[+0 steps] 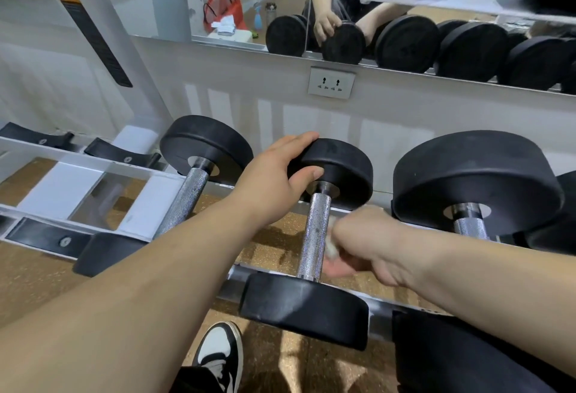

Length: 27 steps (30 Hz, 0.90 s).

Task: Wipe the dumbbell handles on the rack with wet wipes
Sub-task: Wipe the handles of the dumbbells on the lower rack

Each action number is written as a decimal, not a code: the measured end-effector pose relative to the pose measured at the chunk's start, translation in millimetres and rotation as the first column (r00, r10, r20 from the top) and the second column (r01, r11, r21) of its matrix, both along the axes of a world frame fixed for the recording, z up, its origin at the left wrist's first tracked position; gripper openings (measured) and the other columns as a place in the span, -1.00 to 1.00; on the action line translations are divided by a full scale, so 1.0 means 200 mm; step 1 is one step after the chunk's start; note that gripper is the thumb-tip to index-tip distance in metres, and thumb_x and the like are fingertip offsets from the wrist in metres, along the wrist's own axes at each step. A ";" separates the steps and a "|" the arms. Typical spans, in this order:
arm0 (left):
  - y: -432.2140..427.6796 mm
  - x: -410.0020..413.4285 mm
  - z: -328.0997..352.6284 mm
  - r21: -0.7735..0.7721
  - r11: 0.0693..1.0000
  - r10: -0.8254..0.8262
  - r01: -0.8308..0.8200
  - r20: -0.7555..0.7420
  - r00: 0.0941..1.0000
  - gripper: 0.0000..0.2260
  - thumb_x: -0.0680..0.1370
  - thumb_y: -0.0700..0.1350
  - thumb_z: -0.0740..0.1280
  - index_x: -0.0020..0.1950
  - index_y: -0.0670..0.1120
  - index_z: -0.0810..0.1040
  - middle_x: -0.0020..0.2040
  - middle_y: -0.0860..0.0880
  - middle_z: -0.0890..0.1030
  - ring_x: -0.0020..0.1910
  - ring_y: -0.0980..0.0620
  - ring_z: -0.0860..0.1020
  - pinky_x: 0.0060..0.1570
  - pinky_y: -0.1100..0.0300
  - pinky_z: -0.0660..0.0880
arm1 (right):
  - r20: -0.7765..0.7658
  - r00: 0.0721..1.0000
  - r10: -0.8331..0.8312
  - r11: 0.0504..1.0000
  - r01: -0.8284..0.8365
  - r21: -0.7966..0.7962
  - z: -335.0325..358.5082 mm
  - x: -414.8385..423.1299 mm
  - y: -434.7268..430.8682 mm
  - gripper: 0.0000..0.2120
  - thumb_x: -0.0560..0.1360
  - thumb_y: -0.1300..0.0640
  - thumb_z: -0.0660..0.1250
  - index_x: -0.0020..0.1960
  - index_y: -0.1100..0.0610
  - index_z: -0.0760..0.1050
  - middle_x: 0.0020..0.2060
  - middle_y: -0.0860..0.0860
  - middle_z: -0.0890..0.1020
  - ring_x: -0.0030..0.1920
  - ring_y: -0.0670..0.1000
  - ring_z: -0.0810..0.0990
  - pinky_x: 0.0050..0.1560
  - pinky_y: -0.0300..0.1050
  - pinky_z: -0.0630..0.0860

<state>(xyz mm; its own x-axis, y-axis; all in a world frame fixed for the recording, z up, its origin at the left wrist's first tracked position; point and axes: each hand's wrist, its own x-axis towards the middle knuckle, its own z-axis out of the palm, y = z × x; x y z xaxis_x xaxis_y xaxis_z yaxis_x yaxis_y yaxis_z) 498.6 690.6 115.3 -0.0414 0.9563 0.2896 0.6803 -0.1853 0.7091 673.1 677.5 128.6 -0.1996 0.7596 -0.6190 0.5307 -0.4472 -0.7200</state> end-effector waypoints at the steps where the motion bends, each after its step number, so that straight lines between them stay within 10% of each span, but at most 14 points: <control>1: 0.00 0.00 0.00 0.004 1.000 -0.001 0.001 -0.005 1.000 -0.51 0.62 0.00 0.40 0.55 0.13 0.41 0.39 0.20 0.51 0.35 0.15 0.47 0.41 0.15 0.39 | 0.072 0.988 0.135 0.991 -0.134 -0.019 0.00 0.01 -0.05 -0.68 0.33 0.54 0.18 -0.48 0.25 0.50 -0.44 0.20 0.54 -0.53 0.11 0.50 -0.37 -0.12 0.55; 5: 0.00 0.00 0.00 -0.004 1.000 0.002 -0.002 -0.020 1.000 -0.51 0.63 0.01 0.40 0.55 0.15 0.40 0.39 0.21 0.50 0.35 0.16 0.46 0.40 0.19 0.38 | 0.215 0.884 0.414 0.909 -0.415 -0.046 0.07 0.06 -0.09 -0.74 0.44 0.48 0.25 -0.24 0.17 0.56 -0.35 0.12 0.57 -0.39 0.08 0.49 -0.30 -0.06 0.48; 8: 0.00 0.00 0.01 -0.004 1.000 -0.008 0.007 -0.021 1.000 -0.51 0.63 0.02 0.39 0.56 0.15 0.39 0.38 0.20 0.51 0.34 0.15 0.47 0.39 0.18 0.39 | 0.050 0.998 0.035 0.999 -0.036 0.023 0.08 0.04 0.05 -0.71 0.39 0.45 0.19 -0.40 0.18 0.51 -0.44 0.15 0.52 -0.54 0.04 0.37 -0.42 -0.18 0.33; 13: 0.00 0.00 0.00 0.003 1.000 -0.002 0.002 -0.027 1.000 -0.51 0.63 0.01 0.39 0.56 0.15 0.39 0.37 0.20 0.51 0.33 0.17 0.46 0.36 0.24 0.37 | -0.136 0.965 -0.226 0.964 0.242 0.112 0.02 -0.05 0.05 -0.88 0.48 0.37 0.26 -0.06 0.30 0.57 -0.27 0.17 0.52 -0.39 0.07 0.41 -0.40 -0.12 0.34; 19: 0.00 0.00 0.00 0.006 1.000 0.008 -0.008 -0.022 1.000 -0.50 0.63 0.02 0.40 0.56 0.16 0.39 0.39 0.21 0.49 0.34 0.19 0.45 0.37 0.25 0.37 | 0.063 0.996 -0.056 0.967 0.039 0.250 0.02 -0.02 -0.03 -0.88 0.51 0.25 0.37 -0.09 0.32 0.59 -0.31 0.16 0.52 -0.34 0.11 0.46 -0.34 -0.05 0.40; 27: 0.00 0.00 -0.02 0.016 1.000 -0.016 0.016 0.027 0.999 -0.51 0.62 0.01 0.41 0.54 0.17 0.41 0.36 0.21 0.51 0.32 0.14 0.49 0.28 0.00 0.52 | 0.263 0.931 0.253 0.959 -0.277 0.057 0.14 0.03 -0.09 -0.87 0.46 0.33 0.40 -0.27 0.28 0.57 -0.45 0.16 0.51 -0.43 0.11 0.46 -0.40 -0.19 0.38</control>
